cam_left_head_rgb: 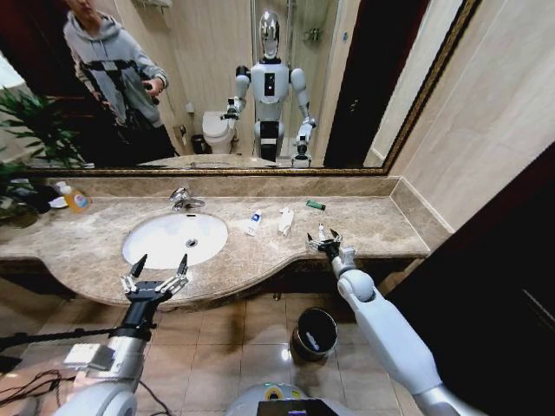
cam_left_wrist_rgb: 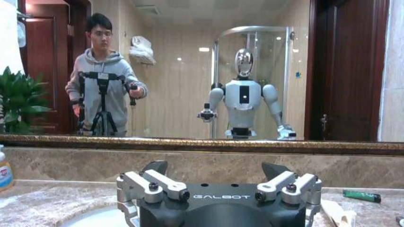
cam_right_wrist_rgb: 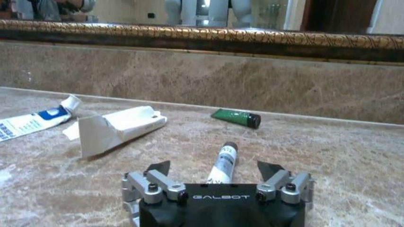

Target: Pick up the trash from the sink and place it in the trash bin.

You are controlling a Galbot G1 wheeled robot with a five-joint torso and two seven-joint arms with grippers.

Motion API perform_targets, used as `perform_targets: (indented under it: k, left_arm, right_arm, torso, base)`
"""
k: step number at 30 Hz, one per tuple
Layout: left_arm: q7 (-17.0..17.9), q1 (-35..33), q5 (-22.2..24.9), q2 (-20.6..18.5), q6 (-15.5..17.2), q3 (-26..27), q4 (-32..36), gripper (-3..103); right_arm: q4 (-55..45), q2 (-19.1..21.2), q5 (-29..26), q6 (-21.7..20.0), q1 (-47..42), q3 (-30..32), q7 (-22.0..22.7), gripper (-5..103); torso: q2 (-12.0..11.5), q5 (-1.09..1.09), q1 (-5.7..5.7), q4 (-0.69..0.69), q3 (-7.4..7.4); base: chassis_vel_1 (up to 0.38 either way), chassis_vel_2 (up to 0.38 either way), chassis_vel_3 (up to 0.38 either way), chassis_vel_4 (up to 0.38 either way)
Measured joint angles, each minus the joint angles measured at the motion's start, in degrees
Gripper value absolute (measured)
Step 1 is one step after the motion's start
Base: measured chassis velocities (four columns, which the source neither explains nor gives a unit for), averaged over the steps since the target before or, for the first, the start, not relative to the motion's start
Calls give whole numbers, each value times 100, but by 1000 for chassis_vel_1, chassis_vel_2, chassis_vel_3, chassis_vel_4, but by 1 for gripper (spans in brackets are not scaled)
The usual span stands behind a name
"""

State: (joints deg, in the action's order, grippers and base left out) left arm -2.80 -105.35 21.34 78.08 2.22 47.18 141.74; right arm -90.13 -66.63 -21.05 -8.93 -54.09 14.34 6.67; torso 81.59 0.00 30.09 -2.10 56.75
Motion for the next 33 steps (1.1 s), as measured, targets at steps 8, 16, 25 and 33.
perform_targets:
  k: [8,16,25,33]
  left_arm:
    - [0,0,0,0,0,0,0,100]
    - [0,0,0,0,0,0,0,100]
    - [0,0,0,0,0,0,0,100]
    - [0,0,0,0,0,0,0,100]
  right_arm:
    - [44,-46,39,40,-62,3,-13,73]
    - [-9,-49,48,47,-142,83,-27,49]
    - [-47,-32,-55,105,-164,120,-40,25]
    - [-71,-23,-84,138,-171,120,-44,6]
  torso:
    - [0,0,0,0,0]
    - [0,0,0,0,0]
    - [0,0,0,0,0]
    - [1,0,0,0,0]
  base:
    - [0,0,0,0]
    - [0,0,0,0]
    - [0,0,0,0]
    - [0,0,0,0]
